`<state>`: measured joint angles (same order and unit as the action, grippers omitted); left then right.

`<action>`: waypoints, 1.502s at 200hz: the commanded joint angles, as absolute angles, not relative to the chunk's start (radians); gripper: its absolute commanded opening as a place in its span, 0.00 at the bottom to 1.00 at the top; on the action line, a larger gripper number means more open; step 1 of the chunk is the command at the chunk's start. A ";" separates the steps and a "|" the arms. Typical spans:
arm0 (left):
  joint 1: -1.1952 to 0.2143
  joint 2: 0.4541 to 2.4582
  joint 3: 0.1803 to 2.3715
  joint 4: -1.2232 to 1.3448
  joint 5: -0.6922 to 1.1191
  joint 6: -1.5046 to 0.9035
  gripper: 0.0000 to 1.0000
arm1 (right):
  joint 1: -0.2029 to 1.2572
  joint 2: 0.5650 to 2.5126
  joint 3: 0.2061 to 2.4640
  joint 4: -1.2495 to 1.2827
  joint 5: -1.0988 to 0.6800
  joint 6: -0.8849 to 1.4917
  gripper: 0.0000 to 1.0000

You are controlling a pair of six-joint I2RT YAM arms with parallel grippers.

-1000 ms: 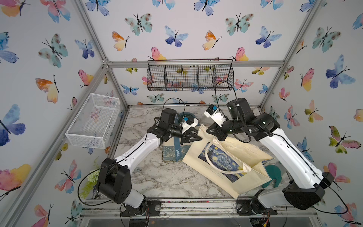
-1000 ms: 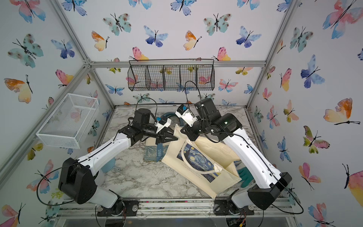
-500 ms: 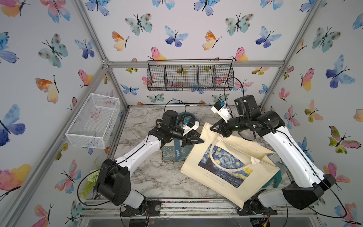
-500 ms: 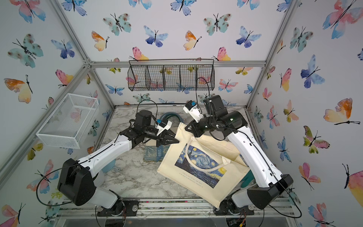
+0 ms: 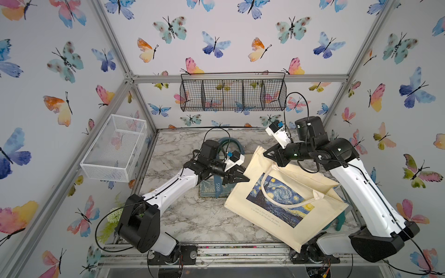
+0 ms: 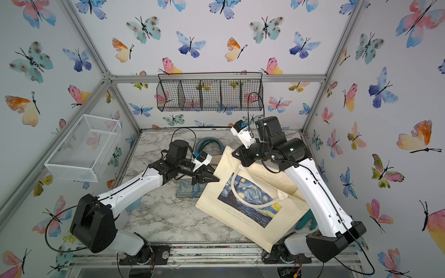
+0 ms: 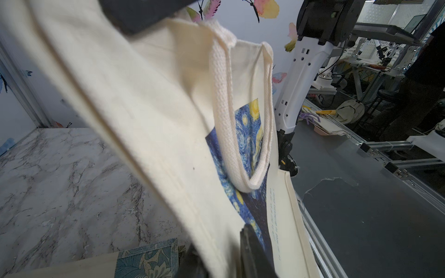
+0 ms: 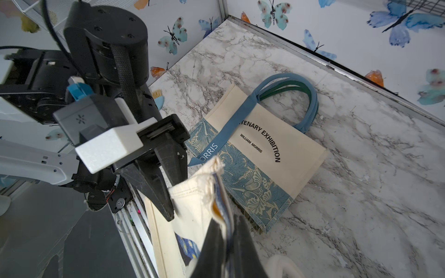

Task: Put away the canvas bag
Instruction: Press the canvas bag.

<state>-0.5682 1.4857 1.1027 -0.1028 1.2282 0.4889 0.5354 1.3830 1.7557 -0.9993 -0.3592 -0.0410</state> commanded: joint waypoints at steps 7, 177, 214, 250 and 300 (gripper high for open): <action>-0.603 1.466 1.062 -0.241 1.327 0.516 0.26 | 0.489 1.342 1.830 -0.706 -0.227 -0.017 0.02; -0.601 1.356 1.164 -0.016 1.082 0.341 0.37 | 0.490 1.221 1.354 -0.564 -1.089 -0.151 0.02; -0.601 1.370 1.156 0.016 1.116 0.322 0.36 | 0.492 1.224 1.345 -0.538 -1.177 -0.141 0.02; -0.601 1.392 1.155 0.003 1.158 0.318 0.35 | 0.491 1.211 1.360 -0.493 -1.018 -0.095 0.02; -0.603 1.377 1.117 -0.034 1.172 0.343 0.00 | 0.491 1.199 1.401 -0.442 -0.696 -0.038 0.02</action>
<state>-0.5968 1.3865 1.1446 0.0032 1.1236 0.3264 0.4969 1.2198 1.3468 -0.5392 -0.8322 -0.0765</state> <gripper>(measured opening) 0.222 0.082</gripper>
